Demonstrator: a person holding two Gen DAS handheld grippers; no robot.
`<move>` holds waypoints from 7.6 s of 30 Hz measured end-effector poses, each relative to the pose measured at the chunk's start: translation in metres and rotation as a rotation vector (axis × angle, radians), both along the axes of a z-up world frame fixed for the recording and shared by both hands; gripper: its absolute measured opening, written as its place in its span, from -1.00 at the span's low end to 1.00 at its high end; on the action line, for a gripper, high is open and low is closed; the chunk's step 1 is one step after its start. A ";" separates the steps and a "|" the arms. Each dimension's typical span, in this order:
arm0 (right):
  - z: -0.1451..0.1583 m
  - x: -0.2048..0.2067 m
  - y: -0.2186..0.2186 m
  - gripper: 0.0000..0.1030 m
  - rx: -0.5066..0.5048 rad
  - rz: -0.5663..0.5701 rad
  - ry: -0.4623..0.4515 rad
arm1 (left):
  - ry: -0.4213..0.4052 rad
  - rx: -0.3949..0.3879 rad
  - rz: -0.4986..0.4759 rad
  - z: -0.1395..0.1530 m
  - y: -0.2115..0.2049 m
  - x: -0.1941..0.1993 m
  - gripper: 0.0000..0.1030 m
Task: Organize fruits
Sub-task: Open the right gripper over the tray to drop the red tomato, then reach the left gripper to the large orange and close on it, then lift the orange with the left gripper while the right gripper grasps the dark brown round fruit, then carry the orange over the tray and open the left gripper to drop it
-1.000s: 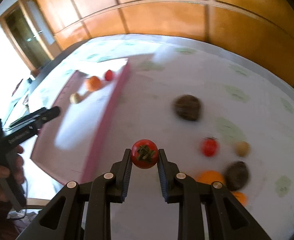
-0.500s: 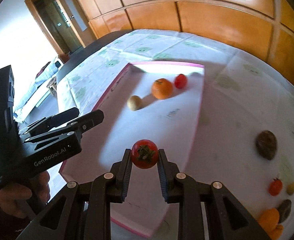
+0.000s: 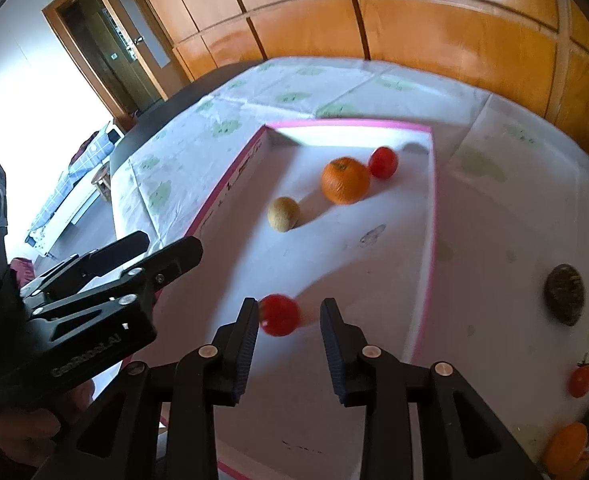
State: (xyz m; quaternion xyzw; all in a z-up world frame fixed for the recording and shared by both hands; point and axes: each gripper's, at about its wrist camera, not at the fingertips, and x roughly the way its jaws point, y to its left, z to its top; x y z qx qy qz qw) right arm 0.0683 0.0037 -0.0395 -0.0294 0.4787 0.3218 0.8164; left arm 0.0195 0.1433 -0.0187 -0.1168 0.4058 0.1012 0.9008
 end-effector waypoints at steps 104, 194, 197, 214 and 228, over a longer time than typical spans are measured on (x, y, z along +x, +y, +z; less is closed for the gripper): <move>-0.012 0.014 -0.284 -0.25 -0.080 -0.392 0.189 | 0.113 -0.028 -0.794 -0.049 -0.261 0.023 -0.22; -0.044 0.031 -0.280 -0.05 -0.360 -0.555 0.120 | -0.025 0.020 -0.656 0.012 -0.232 0.007 -0.22; -0.042 0.030 -0.277 -0.05 -0.370 -0.547 0.113 | -0.036 0.022 -0.632 0.015 -0.226 0.008 -0.22; -0.043 0.034 -0.278 -0.05 -0.375 -0.538 0.107 | -0.100 0.081 -0.485 0.029 -0.184 0.011 -0.22; -0.041 0.034 -0.277 -0.05 -0.379 -0.539 0.102 | -0.085 0.102 -0.393 0.024 -0.153 0.017 -0.21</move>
